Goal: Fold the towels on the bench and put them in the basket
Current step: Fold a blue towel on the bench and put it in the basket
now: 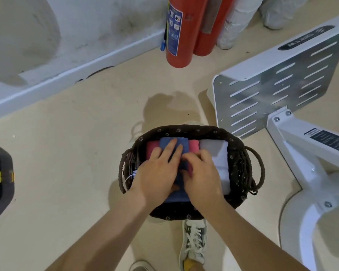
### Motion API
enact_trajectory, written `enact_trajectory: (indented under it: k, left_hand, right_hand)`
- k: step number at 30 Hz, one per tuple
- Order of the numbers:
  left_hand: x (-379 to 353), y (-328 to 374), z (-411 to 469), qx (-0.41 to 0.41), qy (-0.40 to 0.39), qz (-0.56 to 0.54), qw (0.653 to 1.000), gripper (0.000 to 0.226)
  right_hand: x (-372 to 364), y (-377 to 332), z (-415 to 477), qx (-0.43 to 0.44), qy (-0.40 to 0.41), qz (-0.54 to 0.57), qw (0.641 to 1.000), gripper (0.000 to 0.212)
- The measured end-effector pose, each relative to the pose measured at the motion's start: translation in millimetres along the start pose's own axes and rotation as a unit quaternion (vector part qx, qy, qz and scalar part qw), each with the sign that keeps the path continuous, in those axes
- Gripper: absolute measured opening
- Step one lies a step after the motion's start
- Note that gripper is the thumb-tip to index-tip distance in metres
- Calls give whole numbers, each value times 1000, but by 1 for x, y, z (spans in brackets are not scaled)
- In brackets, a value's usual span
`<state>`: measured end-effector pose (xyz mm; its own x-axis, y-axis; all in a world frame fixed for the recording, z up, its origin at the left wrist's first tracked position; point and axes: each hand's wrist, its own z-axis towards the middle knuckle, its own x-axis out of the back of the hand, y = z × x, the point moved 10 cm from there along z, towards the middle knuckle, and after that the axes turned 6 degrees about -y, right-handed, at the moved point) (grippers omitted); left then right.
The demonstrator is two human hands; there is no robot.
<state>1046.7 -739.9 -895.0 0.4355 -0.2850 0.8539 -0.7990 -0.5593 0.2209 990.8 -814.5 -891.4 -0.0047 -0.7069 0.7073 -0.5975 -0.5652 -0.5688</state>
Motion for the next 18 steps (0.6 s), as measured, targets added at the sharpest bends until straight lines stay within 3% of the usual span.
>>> enact_trajectory:
  k: [2,5,7,10,14,18]
  left_hand:
    - [-4,-5,5,25,-7,28,999,100]
    - [-15,-3,14,43,-42,75,995,77]
    - [-20,-4,17,60,-48,83,994,75]
    - [-15,-7,14,78,-22,89,993,79]
    - [8,17,-9,-4,79,51,996,56]
    - [2,12,-12,26,38,20,999,60]
  right_hand:
    - [-7,-6,-11,22,-29,-4,999,38]
    - [-31,-9,-27,42,-105,-3,994,52]
    - [-38,-6,-28,31,-128,-2,991,59]
    - [-36,-5,-24,16,-153,-7,988,57]
    - [-35,-4,-17,-12,-207,0,978,58]
    - [-33,-1,-19,-37,-232,84,968,58]
